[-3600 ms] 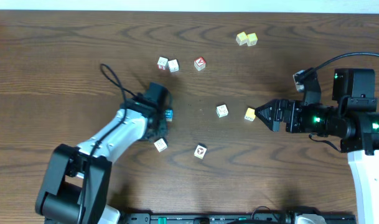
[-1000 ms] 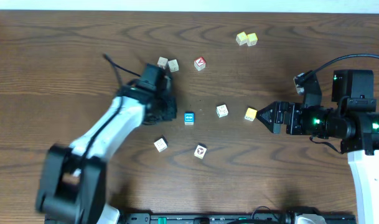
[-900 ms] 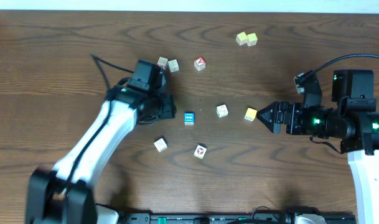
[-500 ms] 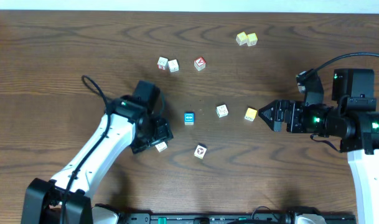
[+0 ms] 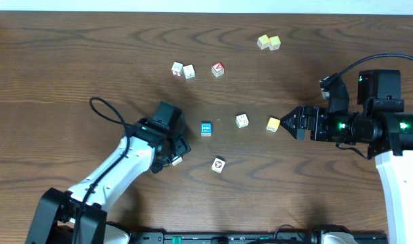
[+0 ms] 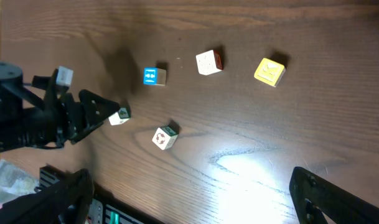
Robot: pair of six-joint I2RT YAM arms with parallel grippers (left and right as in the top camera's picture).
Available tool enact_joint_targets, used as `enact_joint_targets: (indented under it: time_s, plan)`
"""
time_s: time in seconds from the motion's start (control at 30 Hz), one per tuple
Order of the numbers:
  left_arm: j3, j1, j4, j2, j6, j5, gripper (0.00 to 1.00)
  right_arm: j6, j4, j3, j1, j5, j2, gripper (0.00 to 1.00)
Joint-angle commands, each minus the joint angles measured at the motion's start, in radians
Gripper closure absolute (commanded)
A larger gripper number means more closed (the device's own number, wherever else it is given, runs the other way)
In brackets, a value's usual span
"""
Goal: Lift 5 blocks
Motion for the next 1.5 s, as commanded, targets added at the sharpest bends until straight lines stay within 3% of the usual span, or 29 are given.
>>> enact_joint_targets:
  time_s: [0.0,0.33,0.9,1.0,1.1,1.47]
  plan:
    - [-0.031,-0.027,0.01,0.006,-0.068,-0.036,0.35,-0.013,0.0,0.018,-0.016,0.002,0.004,0.02]
    - [-0.054,-0.038,0.015,0.006,-0.1,-0.116,0.58,-0.013,0.0,0.018,-0.015,0.002,0.004,0.02]
    - [-0.054,-0.039,0.019,0.06,-0.099,-0.115,0.6,-0.013,0.0,0.018,-0.016,0.002,0.004,0.02]
    - [-0.053,-0.038,0.027,0.06,-0.095,-0.116,0.66,-0.013,0.0,0.018,-0.015,0.002,0.004,0.02]
    - [-0.045,-0.038,0.037,0.06,-0.042,-0.116,0.7,-0.013,0.0,0.018,-0.016,0.002,0.004,0.02]
    - [0.027,-0.038,0.143,0.06,0.389,-0.116,0.71,-0.013,0.0,0.018,-0.016,0.002,0.004,0.02]
